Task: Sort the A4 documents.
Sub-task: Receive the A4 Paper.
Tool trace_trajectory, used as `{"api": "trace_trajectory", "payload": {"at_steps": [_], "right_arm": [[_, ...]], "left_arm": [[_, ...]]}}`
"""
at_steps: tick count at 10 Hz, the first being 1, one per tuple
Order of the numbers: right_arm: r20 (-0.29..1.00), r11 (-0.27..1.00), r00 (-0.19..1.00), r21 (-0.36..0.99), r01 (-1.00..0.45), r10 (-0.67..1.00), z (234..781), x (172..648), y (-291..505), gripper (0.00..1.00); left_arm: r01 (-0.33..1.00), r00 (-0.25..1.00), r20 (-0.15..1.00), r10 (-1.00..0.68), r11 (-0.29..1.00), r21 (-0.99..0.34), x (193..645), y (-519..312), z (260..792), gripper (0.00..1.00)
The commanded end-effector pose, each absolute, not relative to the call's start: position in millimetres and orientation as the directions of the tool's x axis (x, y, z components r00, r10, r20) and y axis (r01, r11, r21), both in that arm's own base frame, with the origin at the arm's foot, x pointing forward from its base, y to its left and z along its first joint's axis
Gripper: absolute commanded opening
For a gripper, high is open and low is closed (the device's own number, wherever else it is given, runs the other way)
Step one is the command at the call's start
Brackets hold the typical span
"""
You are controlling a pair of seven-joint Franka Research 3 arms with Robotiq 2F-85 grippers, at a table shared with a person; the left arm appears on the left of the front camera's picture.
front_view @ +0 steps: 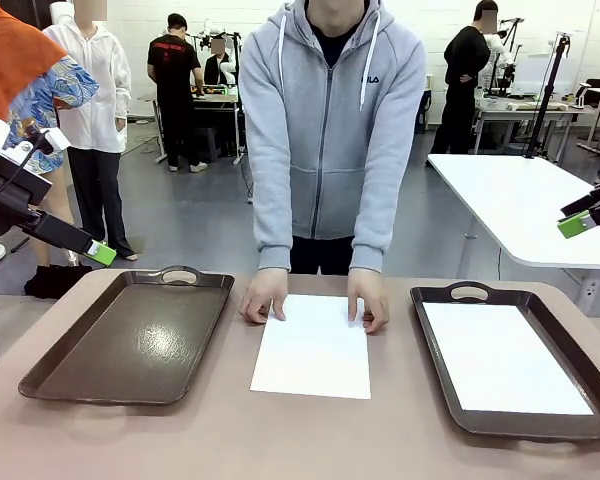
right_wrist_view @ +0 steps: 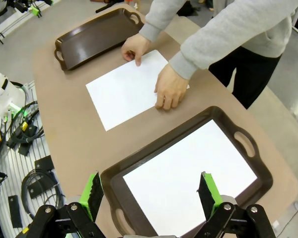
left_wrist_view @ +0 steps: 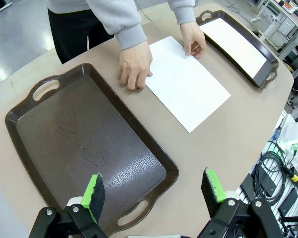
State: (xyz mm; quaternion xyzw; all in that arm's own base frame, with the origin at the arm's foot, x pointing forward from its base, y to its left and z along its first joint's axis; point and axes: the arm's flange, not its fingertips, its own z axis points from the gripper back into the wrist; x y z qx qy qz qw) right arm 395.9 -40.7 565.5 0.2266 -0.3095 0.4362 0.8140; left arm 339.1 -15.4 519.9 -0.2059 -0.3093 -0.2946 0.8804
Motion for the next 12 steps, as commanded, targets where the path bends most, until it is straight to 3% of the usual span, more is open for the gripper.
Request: {"api": "trace_trajectory", "payload": {"at_steps": [1,12], "right_arm": [[0.701,0.519,0.431,0.101,-0.849,0.568,565.2,395.8,-40.7,1.00],[0.701,0.519,0.431,0.101,-0.849,0.568,565.2,395.8,-40.7,1.00]], "left_arm": [[0.657,0.629,0.671,-0.394,0.730,-0.187,339.8,-14.1,518.6,1.00],[0.657,0.629,0.671,-0.394,0.730,-0.187,339.8,-14.1,518.6,1.00]]}}
